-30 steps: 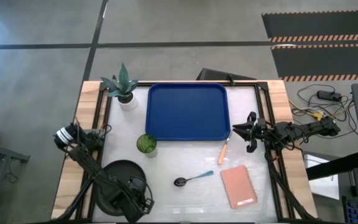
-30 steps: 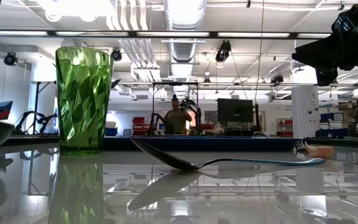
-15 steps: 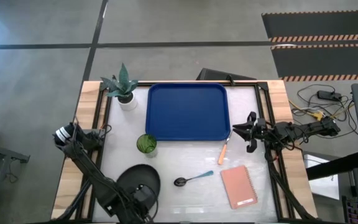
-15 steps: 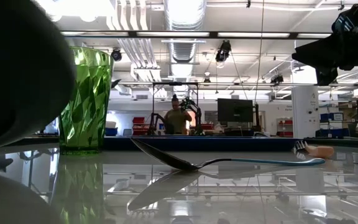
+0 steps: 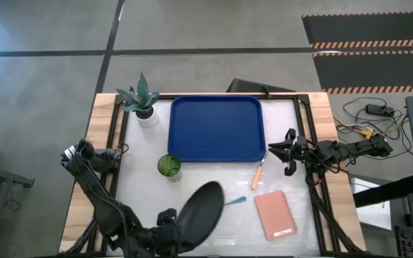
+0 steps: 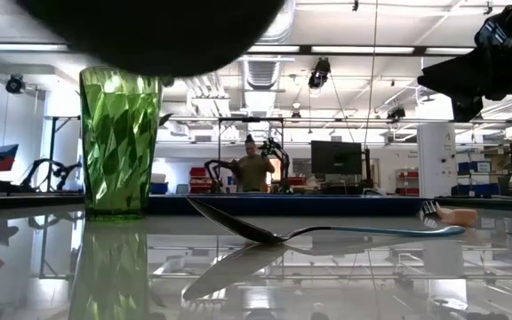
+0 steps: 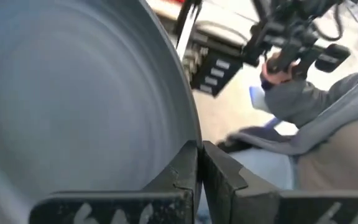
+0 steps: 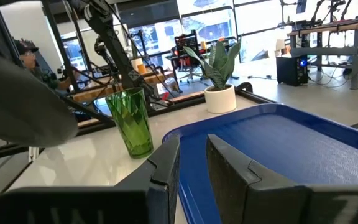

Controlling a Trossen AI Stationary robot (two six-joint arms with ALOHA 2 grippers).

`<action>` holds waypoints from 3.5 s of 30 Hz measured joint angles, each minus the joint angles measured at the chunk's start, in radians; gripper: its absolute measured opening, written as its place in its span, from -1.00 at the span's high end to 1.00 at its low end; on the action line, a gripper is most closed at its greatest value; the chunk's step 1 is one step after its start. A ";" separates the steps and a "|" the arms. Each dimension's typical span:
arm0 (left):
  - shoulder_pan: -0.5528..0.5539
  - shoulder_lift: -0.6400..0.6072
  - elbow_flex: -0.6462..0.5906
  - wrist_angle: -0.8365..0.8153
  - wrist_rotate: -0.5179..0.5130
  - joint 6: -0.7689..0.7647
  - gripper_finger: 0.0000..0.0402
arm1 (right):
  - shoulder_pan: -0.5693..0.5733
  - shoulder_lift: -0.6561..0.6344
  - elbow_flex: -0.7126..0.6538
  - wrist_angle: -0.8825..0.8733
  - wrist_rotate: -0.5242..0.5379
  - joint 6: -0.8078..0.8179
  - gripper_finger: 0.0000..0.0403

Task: Pick and place plate/cup/fork/spoon on tray
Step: Put the black plate on the blue tray

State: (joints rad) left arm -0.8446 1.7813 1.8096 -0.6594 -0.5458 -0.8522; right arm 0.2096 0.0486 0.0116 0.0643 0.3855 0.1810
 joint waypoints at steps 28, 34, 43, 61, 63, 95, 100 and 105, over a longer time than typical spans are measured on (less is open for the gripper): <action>0.733 -0.102 0.082 -0.450 0.207 0.497 1.00 | 0.000 0.000 0.000 0.001 0.000 0.001 0.66; 0.889 -0.100 -0.017 -0.410 0.221 0.463 1.00 | 0.000 0.000 0.000 0.001 0.000 0.001 0.66; 0.954 -0.092 -0.210 -0.133 0.279 0.390 1.00 | 0.000 0.000 0.000 0.001 0.000 -0.010 0.66; 0.956 -0.016 -0.341 -0.029 0.248 0.360 1.00 | 0.000 0.000 0.000 0.000 0.000 -0.024 0.66; 0.956 -0.016 -0.357 -0.014 0.249 0.359 1.00 | 0.000 0.000 0.000 0.000 0.000 -0.023 0.66; 0.956 -0.016 -0.586 0.258 0.262 0.354 1.00 | 0.000 0.000 0.000 -0.001 0.000 -0.009 0.66; 0.956 -0.016 -0.586 0.259 0.261 0.353 1.00 | 0.000 0.000 0.000 -0.001 0.000 -0.009 0.66; 0.956 -0.016 -0.586 0.259 0.261 0.352 1.00 | 0.000 0.000 0.000 -0.001 0.000 -0.009 0.66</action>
State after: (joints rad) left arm 0.1112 1.7649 1.2236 -0.4000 -0.2851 -0.4999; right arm 0.2092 0.0486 0.0116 0.0635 0.3855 0.1722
